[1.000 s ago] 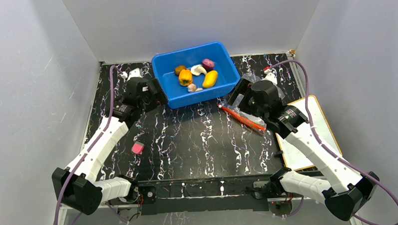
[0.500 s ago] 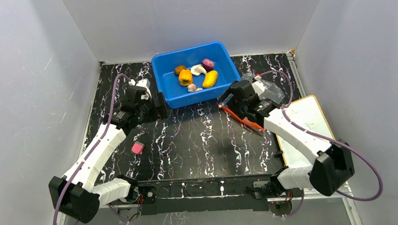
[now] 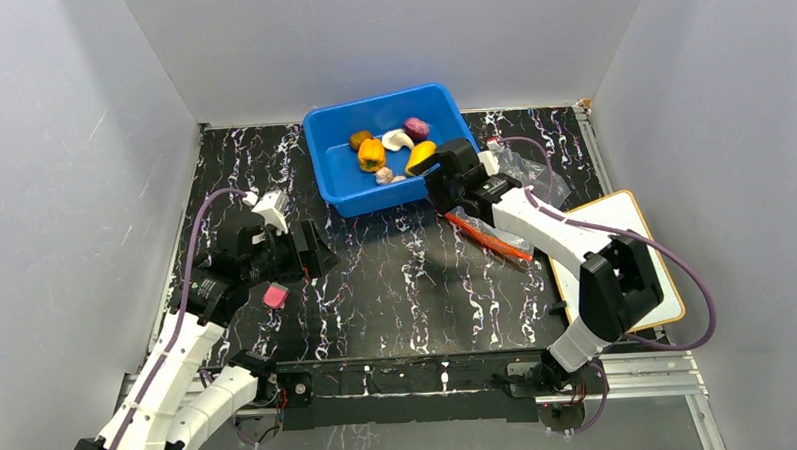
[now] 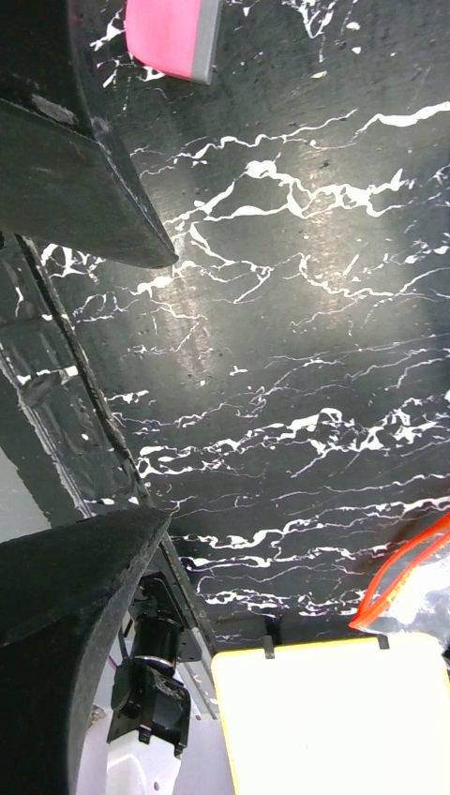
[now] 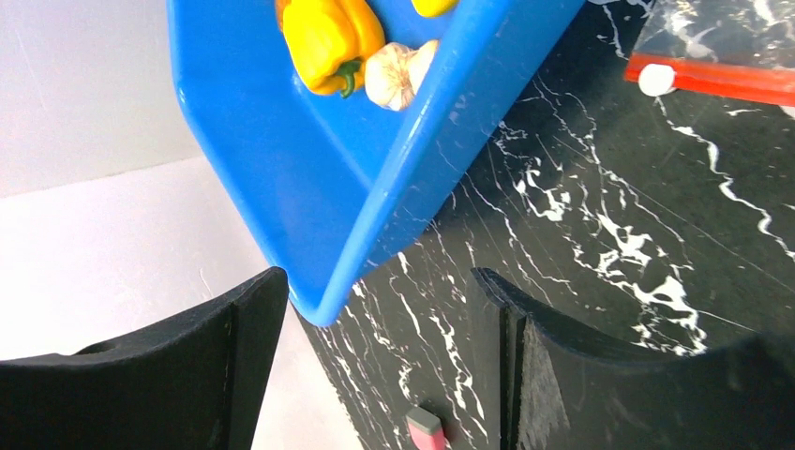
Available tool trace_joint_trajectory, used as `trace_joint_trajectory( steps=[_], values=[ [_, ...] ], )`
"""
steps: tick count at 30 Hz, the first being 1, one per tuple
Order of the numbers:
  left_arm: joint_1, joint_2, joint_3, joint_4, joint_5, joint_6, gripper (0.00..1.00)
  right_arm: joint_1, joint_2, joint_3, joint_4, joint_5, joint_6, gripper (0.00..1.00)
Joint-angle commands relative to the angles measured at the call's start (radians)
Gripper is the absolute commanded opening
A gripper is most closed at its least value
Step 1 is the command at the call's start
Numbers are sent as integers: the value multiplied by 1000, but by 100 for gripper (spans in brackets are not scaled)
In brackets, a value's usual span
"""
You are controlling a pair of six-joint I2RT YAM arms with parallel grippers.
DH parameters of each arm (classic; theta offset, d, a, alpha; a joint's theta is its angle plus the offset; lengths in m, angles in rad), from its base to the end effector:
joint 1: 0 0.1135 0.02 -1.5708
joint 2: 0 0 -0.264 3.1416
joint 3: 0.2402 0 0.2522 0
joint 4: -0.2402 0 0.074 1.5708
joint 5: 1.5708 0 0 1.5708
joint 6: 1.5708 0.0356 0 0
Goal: Place the food in the zip-top bag and seal the zipper
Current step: Pick up the zipper food storage bag at the center of the board.
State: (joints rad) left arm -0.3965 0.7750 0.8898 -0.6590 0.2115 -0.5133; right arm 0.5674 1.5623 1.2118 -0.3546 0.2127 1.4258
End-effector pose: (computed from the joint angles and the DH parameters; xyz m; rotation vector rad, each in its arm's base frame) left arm 0.1456 -0.0691 0.3296 0.0030 2.1971 -0.7523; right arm 0.3003 0.1825 0.2792 1.1005 2.1217 0.7877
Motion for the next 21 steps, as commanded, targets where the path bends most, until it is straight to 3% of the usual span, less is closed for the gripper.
trace_joint_trajectory(
  steps=[1, 6, 11, 21],
  values=[
    [2, -17, 17, -81, 31, 10, 98, -8, 61, 102, 11, 41, 31, 67],
    [2, -42, 24, -103, 32, 19, 97, -27, 31, 91, -35, 113, -89, 69],
    [2, -41, 86, -126, 57, 63, 98, -38, -27, 54, 34, 154, -625, 76],
    [2, -45, 198, -201, 50, 69, 98, -37, -116, -128, -24, 193, -1377, 77]
  ],
)
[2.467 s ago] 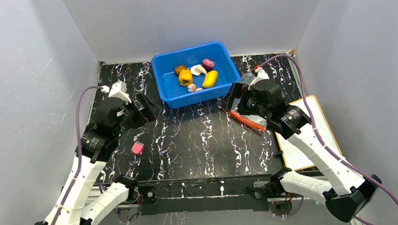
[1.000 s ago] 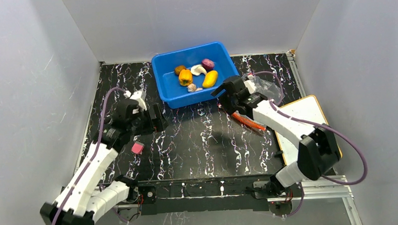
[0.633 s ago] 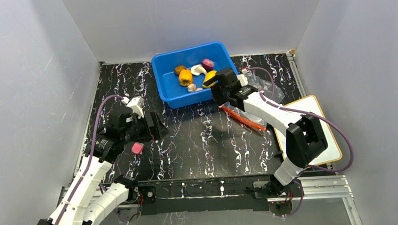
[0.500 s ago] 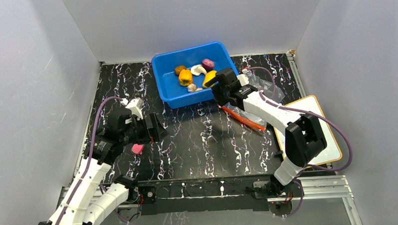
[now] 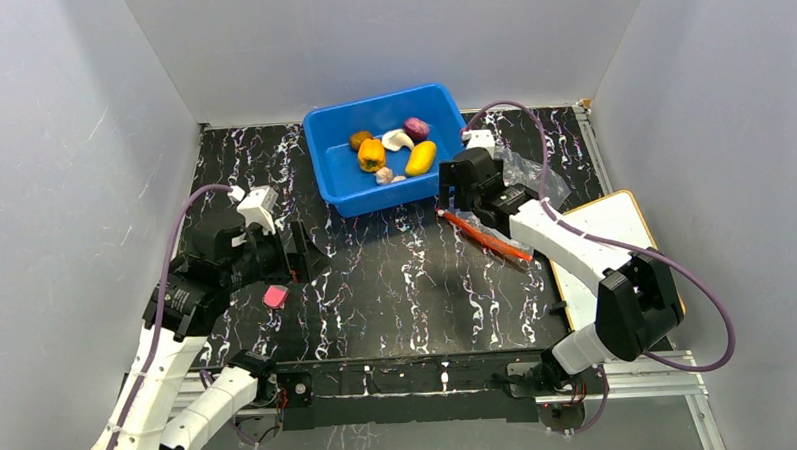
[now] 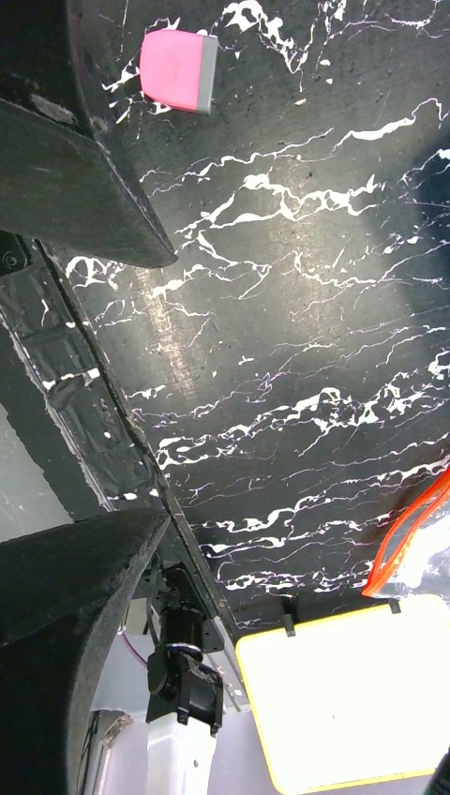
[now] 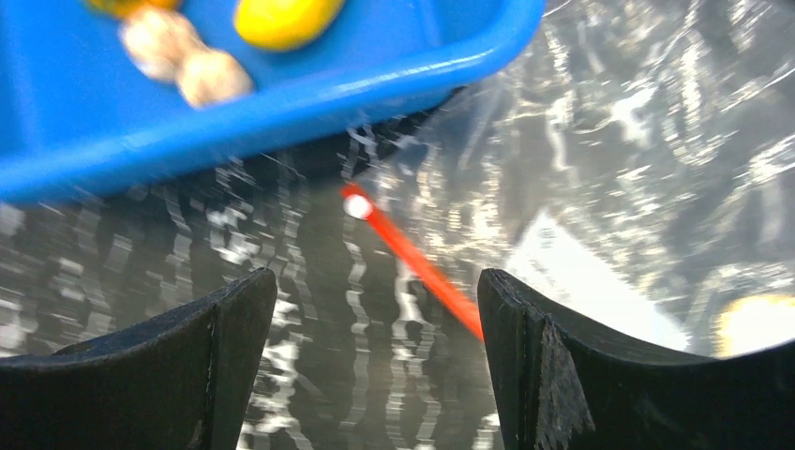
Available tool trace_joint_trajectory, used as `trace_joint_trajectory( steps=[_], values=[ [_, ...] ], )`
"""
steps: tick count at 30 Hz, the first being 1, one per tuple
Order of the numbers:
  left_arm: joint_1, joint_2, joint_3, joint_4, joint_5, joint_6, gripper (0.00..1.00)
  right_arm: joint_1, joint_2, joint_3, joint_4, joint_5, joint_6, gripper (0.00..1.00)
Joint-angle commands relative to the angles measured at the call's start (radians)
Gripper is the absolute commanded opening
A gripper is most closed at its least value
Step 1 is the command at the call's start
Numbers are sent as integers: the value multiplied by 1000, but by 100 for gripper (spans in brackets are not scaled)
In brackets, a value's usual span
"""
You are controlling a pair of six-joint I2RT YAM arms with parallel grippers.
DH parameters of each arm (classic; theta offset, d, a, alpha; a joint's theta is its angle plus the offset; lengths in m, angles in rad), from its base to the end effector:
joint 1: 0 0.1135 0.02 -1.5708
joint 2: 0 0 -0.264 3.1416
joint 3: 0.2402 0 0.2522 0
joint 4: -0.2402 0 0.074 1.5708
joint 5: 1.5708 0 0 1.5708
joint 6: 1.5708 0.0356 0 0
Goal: Place the food in the zip-top bag and seal the zipper
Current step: Pick up the zipper food storage bag at the center of the board.
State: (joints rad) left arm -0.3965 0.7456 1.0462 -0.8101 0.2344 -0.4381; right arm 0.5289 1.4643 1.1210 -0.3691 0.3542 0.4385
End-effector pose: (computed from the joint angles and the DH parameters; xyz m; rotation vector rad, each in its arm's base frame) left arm 0.1233 -0.0606 0.3695 0.1037 2.1510 -0.7422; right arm 0.2860 0.1529 0.2799 0.0816 2.2320 0.1211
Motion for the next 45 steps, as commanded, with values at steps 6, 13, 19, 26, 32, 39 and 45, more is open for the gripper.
trace_joint_trajectory(
  steps=[6, 13, 19, 26, 32, 39, 45],
  values=[
    [2, -109, 32, -19, -80, -85, 98, 3, -44, -222, 142, 23, -686, 77],
    [3, -148, 81, -36, -167, -93, 98, 6, -26, -330, 225, 142, -934, 69],
    [2, -162, 77, -50, -234, -103, 98, 6, -8, -404, 327, 215, -1025, 61],
    [3, -179, 56, -72, -275, -125, 98, 6, 15, -415, 345, 181, -1021, 63],
    [3, -188, 44, -77, -266, -125, 98, 7, 17, -412, 328, 142, -1022, 68],
    [3, -199, 44, -74, -294, -122, 98, 6, 48, -413, 349, 207, -1046, 68],
    [2, -195, 55, -83, -293, -113, 98, 6, 71, -406, 371, 279, -1067, 55]
  ],
)
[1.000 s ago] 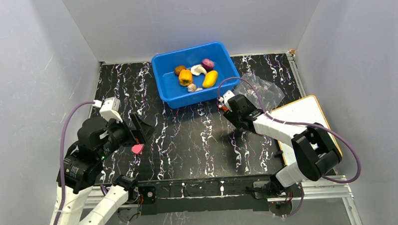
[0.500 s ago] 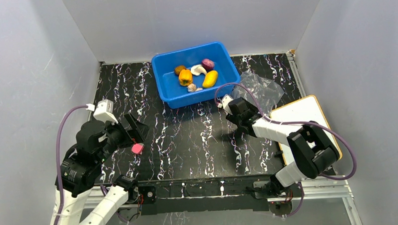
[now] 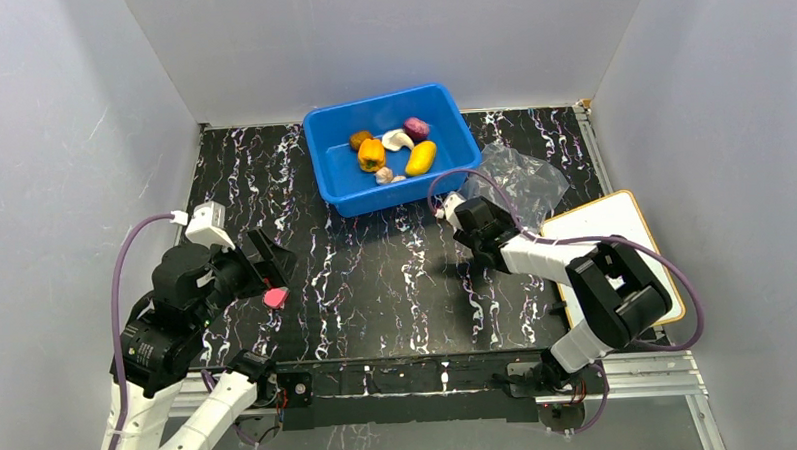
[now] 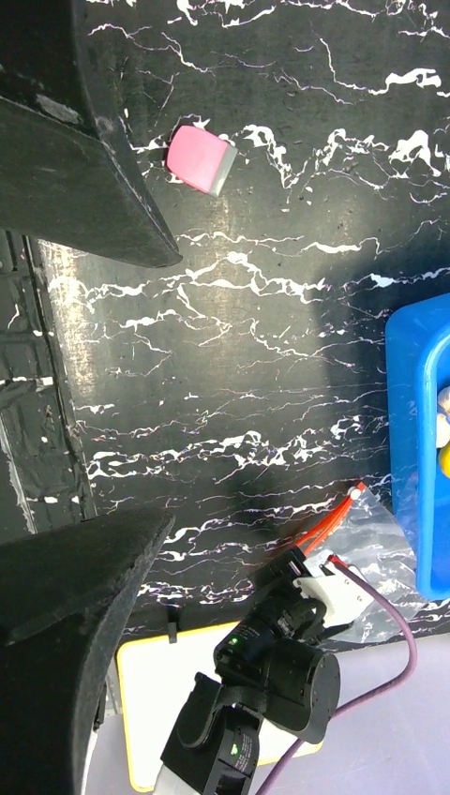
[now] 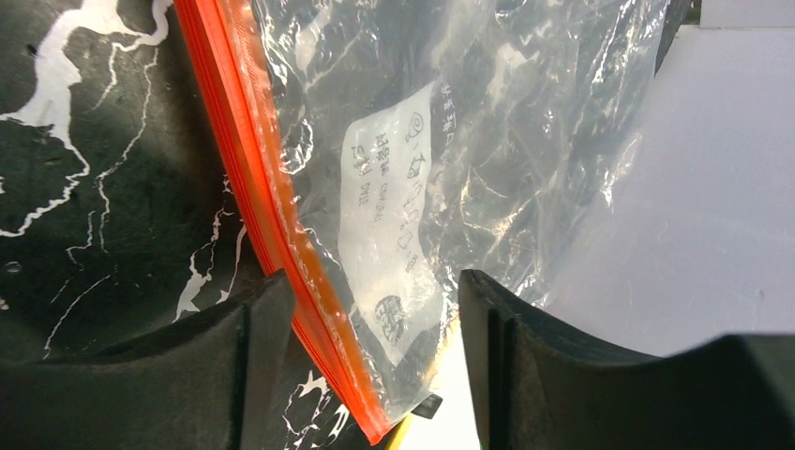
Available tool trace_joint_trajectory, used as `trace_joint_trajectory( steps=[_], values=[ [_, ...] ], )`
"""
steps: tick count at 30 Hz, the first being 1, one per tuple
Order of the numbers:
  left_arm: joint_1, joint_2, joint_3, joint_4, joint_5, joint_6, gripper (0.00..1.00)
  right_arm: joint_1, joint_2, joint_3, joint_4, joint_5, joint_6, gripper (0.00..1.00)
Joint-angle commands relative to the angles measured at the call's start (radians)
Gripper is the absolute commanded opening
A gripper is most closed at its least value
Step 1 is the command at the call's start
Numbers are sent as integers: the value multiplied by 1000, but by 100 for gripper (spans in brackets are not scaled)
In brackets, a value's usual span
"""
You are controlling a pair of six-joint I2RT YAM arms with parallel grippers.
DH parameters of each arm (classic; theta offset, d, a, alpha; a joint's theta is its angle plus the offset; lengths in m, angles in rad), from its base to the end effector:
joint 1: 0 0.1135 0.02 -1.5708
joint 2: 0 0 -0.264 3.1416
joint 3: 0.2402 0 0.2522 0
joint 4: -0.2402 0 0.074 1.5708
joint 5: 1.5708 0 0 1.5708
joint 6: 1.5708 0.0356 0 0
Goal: Place the food in the zip-top bag and seal the zipper
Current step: Pick up the zipper food storage bag at the center of the board.
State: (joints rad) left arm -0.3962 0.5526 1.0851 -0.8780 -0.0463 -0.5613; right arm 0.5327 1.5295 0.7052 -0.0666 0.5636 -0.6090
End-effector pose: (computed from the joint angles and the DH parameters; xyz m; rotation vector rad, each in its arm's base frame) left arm 0.0735 -0.0290 0.3910 -0.1936 1.9525 -0.5949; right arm 0.2551 0.1283 0.1573 -1.0864 2.1450 -0.7242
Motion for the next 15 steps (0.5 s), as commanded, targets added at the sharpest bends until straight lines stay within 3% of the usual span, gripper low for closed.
trace_joint_trajectory(
  steps=[1, 8, 12, 15],
  values=[
    [2, -2, 18, -16, -9, 11, 98, 2, 7, 16, 65, 76, -18, 49],
    [2, 15, 20, -3, 36, 12, 96, 3, -53, 39, 14, 44, 34, 2],
    [3, 48, 40, 15, 85, -13, 94, 4, -119, 71, -65, 3, 87, 0],
    [2, 60, 43, 45, 121, -21, 94, 6, -159, 155, -218, -87, 165, 0]
  ],
)
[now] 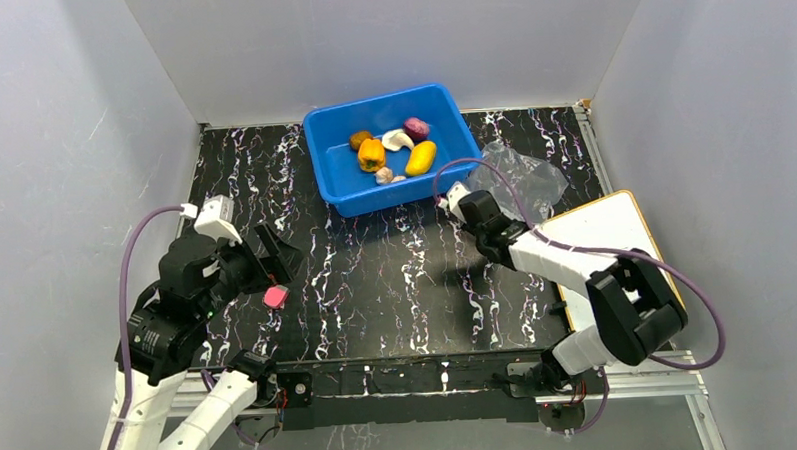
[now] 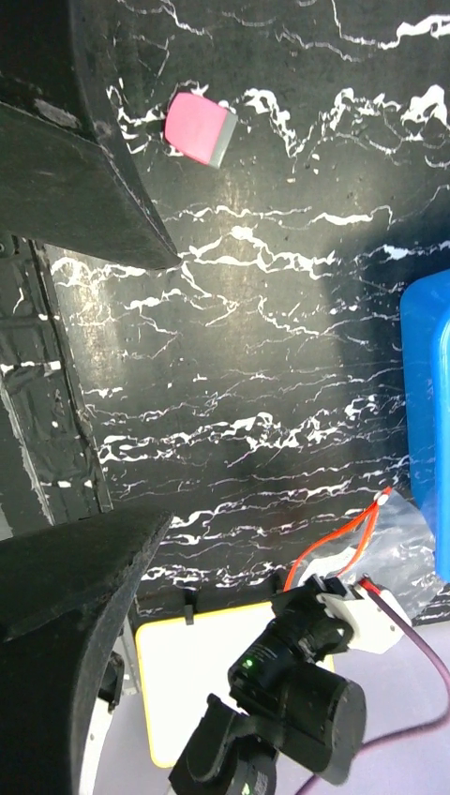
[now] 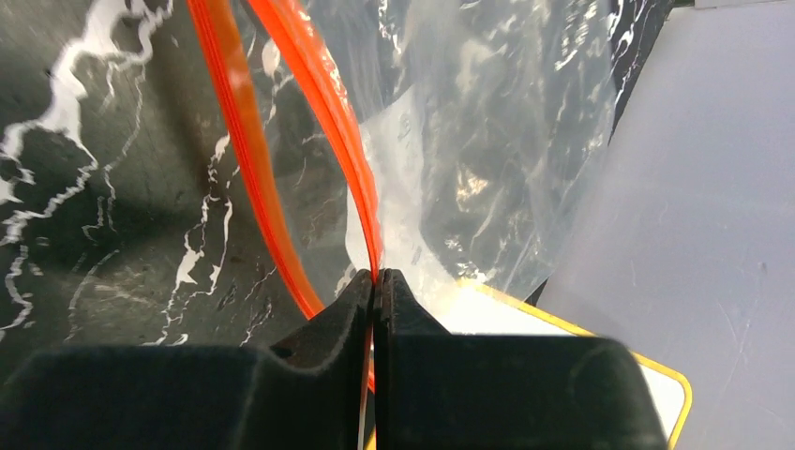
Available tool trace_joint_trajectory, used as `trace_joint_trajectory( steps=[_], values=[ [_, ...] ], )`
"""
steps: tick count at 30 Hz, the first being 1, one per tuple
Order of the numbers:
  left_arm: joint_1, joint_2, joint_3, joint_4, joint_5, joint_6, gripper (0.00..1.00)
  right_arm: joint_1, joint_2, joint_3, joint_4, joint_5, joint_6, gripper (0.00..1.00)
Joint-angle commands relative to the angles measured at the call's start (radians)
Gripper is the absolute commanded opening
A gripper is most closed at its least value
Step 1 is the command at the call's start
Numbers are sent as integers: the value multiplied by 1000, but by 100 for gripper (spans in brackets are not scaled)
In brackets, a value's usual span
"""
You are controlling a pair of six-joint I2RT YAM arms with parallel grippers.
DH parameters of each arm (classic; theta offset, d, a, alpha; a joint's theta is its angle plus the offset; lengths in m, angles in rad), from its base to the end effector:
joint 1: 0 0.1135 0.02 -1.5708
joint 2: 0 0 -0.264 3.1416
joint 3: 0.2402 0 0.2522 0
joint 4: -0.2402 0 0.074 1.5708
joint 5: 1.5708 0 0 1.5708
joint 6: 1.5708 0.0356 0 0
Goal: Place the food in the zip-top bag and seal the zipper
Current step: Pick up the zipper food storage bag at the center of the board, then open the zipper of the food storage bag.
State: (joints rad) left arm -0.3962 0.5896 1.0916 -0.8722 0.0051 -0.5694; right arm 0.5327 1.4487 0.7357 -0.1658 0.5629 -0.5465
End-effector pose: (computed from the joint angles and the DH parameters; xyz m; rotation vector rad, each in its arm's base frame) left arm 0.0817 -0.0344 0.3911 -0.1692 1.9890 -0.6389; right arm 0.2498 0.1252 0.1805 -1.0060 2.1608 -0.6913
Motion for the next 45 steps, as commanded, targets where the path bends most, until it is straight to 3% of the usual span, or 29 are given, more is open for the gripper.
trace_joint_trajectory(
  steps=[1, 12, 22, 31, 37, 45],
  values=[
    [3, 26, 32, 53, 83, -19, 94, 9, -96, 157, -165, -100, 127, 0],
    [3, 76, 8, 206, 263, -148, 87, 20, -169, 502, -547, -132, 481, 0],
    [2, 138, 17, 279, 312, -228, 78, 48, -256, 664, -594, -389, 643, 0],
    [2, 172, -45, 422, 397, -329, 77, 61, -394, 533, -404, -669, 980, 0],
    [2, 194, -107, 430, 376, -318, 73, 95, -421, 362, -182, -714, 1290, 0],
    [2, 174, -148, 469, 392, -335, 75, 236, -324, 338, -103, -674, 1459, 0]
  ],
)
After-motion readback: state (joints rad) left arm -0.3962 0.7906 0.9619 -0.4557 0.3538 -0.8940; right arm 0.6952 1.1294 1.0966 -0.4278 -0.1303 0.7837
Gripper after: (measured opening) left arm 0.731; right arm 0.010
